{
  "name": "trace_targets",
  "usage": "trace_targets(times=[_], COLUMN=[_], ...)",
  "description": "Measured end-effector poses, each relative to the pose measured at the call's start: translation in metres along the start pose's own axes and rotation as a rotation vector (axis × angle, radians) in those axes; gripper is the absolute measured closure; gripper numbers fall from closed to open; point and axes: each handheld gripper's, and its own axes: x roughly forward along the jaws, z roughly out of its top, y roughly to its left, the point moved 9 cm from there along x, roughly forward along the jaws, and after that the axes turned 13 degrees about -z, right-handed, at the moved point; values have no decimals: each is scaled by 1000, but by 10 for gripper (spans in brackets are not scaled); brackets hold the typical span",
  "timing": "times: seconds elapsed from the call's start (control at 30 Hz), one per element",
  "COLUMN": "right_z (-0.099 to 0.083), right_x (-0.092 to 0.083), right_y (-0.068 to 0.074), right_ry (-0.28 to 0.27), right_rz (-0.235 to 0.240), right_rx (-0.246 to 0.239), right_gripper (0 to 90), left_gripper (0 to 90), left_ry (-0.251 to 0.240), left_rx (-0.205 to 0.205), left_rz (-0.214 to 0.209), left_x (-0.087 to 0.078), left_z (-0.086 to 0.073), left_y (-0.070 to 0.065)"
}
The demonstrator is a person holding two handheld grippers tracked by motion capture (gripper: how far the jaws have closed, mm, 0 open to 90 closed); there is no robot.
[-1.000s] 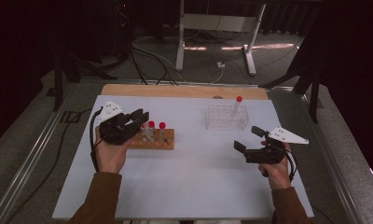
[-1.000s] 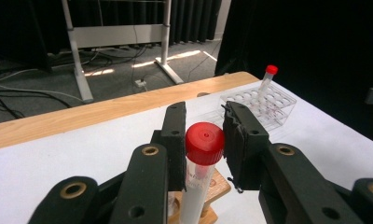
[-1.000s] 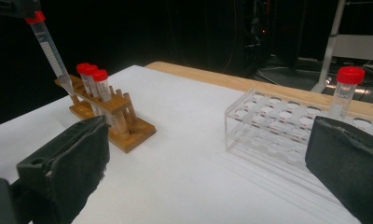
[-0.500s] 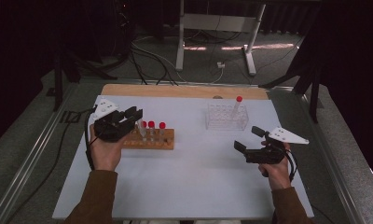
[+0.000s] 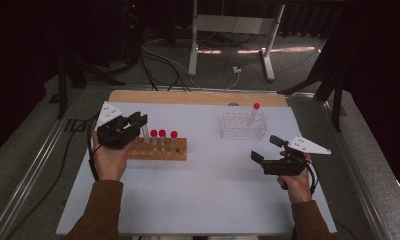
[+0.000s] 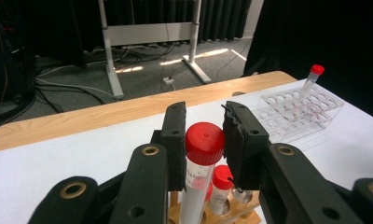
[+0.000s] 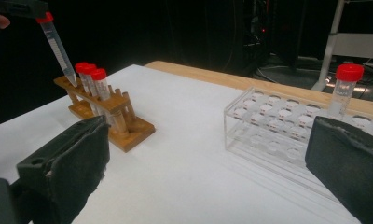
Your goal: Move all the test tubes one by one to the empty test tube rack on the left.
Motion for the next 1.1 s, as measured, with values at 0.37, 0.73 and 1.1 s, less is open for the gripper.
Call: trace_targets(times=[0.37, 0.73, 1.1], right_z=[0, -1, -1], right_x=[0, 0, 0], right_y=[0, 0, 0], right_ry=[1, 2, 2], right_rz=[1, 2, 1], right_rx=[1, 1, 2], right_gripper=[0, 0, 0], left_gripper=[718, 718, 718], left_ry=[7, 26, 46], left_rx=[-8, -20, -39], left_rz=[34, 45, 46], left_x=[3, 11, 15], left_z=[-4, -14, -28], left_y=[11, 18, 22])
